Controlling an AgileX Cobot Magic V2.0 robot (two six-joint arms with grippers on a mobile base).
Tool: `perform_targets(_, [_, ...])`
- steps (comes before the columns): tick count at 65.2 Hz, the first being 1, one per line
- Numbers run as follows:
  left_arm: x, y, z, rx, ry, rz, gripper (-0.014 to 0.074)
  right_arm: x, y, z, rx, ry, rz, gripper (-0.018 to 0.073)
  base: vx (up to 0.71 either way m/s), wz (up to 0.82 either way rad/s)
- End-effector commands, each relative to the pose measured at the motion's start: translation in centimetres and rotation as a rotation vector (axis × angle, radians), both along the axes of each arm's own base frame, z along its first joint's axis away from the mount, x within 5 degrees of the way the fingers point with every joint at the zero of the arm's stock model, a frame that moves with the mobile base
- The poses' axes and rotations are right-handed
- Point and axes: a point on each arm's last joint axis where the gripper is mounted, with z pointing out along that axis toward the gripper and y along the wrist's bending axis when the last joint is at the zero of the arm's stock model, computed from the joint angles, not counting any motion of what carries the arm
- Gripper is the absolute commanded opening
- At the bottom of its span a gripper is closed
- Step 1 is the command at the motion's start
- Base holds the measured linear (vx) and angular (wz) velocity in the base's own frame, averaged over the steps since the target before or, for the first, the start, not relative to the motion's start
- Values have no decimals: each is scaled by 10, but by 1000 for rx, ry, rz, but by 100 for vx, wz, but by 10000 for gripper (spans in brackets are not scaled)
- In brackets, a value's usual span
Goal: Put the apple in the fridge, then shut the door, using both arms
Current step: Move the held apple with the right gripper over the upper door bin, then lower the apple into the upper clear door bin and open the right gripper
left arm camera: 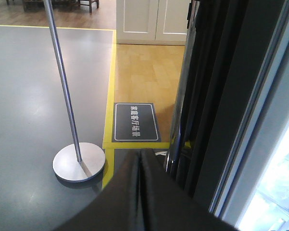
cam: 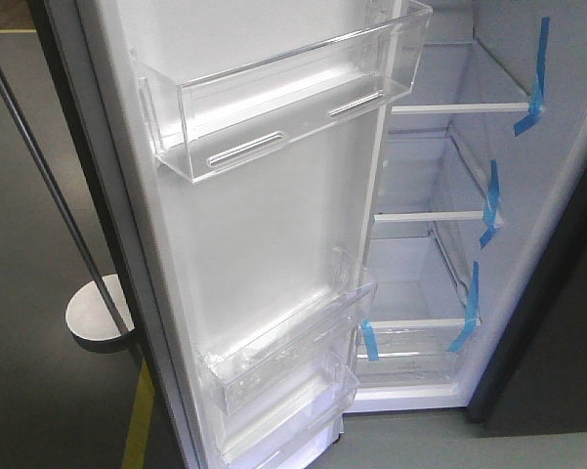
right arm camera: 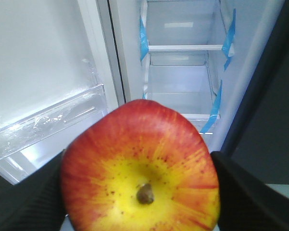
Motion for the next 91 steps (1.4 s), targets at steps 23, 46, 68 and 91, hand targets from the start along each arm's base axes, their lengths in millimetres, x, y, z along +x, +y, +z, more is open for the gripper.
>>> perform_targets(23, [1,-1,0,-10,-67,-6,-5,5,-1,17,22,-132,-28,86,0,0])
perform_targets(46, [1,-1,0,-10,-67,-6,-5,59,3,110,-70,-407,140,111,0,0])
perform_targets(68, [1,-1,0,-10,-67,-6,-5,169,22,232,125,-489,496,179,0,0])
perform_targets(91, [1,-1,0,-10,-67,-6,-5,240,89,233,-52,-358,540,192,0,0])
